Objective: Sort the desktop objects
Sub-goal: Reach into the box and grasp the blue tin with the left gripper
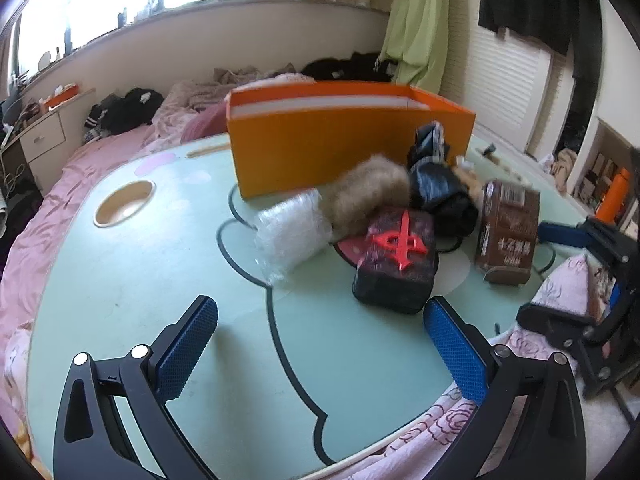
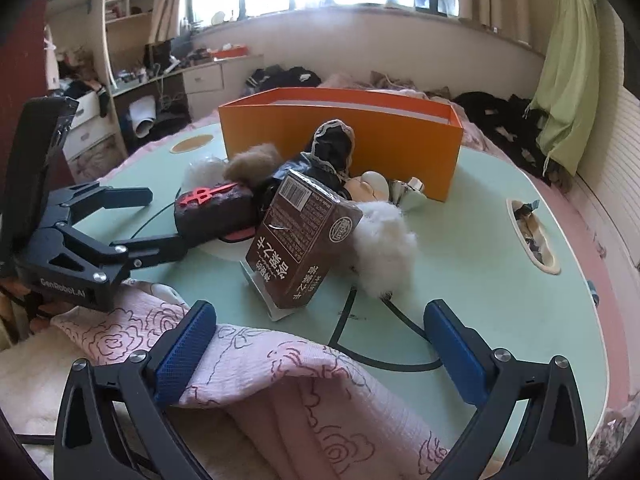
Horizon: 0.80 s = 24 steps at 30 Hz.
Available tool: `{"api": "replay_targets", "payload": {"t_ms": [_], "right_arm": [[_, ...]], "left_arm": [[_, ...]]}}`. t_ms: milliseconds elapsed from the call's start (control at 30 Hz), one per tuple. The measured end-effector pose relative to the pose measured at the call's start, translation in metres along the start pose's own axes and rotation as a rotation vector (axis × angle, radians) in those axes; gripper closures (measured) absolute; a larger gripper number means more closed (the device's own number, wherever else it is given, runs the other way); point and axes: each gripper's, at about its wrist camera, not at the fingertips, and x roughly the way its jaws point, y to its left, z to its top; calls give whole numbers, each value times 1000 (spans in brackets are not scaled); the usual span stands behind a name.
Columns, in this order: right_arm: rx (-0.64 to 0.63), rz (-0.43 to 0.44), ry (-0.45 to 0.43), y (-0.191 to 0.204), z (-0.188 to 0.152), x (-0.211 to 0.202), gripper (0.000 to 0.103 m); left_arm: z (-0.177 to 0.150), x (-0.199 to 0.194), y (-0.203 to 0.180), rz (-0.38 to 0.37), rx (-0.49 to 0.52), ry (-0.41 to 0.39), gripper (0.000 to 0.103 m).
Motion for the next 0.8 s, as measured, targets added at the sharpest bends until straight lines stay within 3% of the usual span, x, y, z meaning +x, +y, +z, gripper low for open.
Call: {"api": "replay_targets", "payload": {"t_ms": [67,200,267,367,467,600,800], "right_arm": [[1,-3,-1,0,0,0,0],[5,-6,-3,0,1,0,0],[7,-10,-3,0,0,0,0],[11,-12,-5,-1,0,0,0],[13,-14,-9,-2,1,0,0],[17,-14,-13,-7,3,1,0],[25,-21,-18,-6,3,1,0]], "left_arm": [[11,-12,2,-2,-3,-42,1],[72,-37,1,-82,-46,-85,1],[106,-29,-5,-116,-59,-18,1],[154,14,-13,-210,-100,140,1],[182,77,-22,-208,-158,352,9],[188,131,-42,-178,-163,541,9],[180,173,-63,-104,-154,656,7]]}}
